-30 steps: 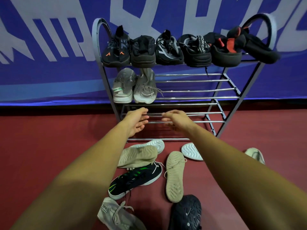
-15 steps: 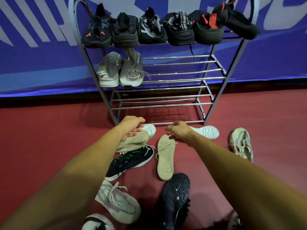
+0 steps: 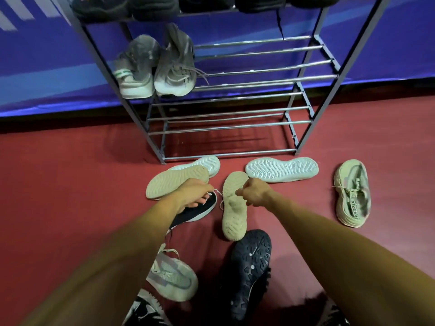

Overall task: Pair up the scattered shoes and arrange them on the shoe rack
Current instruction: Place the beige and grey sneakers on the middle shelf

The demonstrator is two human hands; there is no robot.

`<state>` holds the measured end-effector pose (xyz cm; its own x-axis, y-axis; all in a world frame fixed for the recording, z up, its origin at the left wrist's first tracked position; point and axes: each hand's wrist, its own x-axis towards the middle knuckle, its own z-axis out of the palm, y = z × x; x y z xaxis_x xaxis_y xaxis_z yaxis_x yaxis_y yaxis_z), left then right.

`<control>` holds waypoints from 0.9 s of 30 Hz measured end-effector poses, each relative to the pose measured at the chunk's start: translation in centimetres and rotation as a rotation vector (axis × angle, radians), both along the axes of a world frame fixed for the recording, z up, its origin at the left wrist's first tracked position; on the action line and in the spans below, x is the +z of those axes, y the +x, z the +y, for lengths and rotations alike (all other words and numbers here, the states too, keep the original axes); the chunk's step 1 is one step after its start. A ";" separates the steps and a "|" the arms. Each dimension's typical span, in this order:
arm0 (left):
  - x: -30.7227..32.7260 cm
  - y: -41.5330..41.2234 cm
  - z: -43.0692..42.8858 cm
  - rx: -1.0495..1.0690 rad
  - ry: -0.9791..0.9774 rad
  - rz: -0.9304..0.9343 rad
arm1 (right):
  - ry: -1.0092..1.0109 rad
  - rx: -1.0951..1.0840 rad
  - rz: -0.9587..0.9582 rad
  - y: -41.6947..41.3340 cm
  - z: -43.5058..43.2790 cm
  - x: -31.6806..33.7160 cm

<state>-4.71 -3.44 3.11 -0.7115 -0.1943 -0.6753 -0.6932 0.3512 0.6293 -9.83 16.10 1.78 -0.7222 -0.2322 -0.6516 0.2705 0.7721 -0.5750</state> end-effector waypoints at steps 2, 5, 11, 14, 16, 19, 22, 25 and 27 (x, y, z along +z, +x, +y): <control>-1.1 -0.3 0.4 -0.033 -0.006 -0.025 | 0.034 0.027 -0.009 0.1 0.3 -1.2; -2.8 -0.7 1.1 -0.066 0.038 -0.068 | 0.100 0.083 -0.034 0.3 0.5 -2.9; -6.8 -1.5 1.8 -0.069 0.048 -0.143 | 0.164 0.068 -0.092 1.0 0.4 -6.1; -9.0 -1.1 2.6 -0.084 0.044 -0.232 | 0.107 0.028 -0.168 1.8 -0.2 -6.6; -10.1 -0.8 3.0 -0.068 0.060 -0.281 | 0.045 -0.033 -0.186 2.3 -0.6 -7.2; -11.2 -0.7 3.4 -0.048 0.106 -0.343 | -0.013 -0.044 -0.254 2.3 -0.6 -7.6; -11.9 -0.7 4.1 -0.010 0.179 -0.359 | -0.026 -0.131 -0.209 2.1 0.1 -6.9; -11.9 -0.5 4.5 -0.017 0.164 -0.338 | -0.042 -0.006 -0.238 1.6 0.5 -7.4; -11.6 -0.4 4.4 -0.010 0.153 -0.321 | -0.094 -0.026 -0.274 1.5 0.6 -6.9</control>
<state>-5.15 0.95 -8.49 -0.4599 -0.0671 -0.8854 -0.8610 0.2776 0.4262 -8.36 16.72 -5.08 -0.5284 -0.2846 -0.7999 0.4445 0.7100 -0.5462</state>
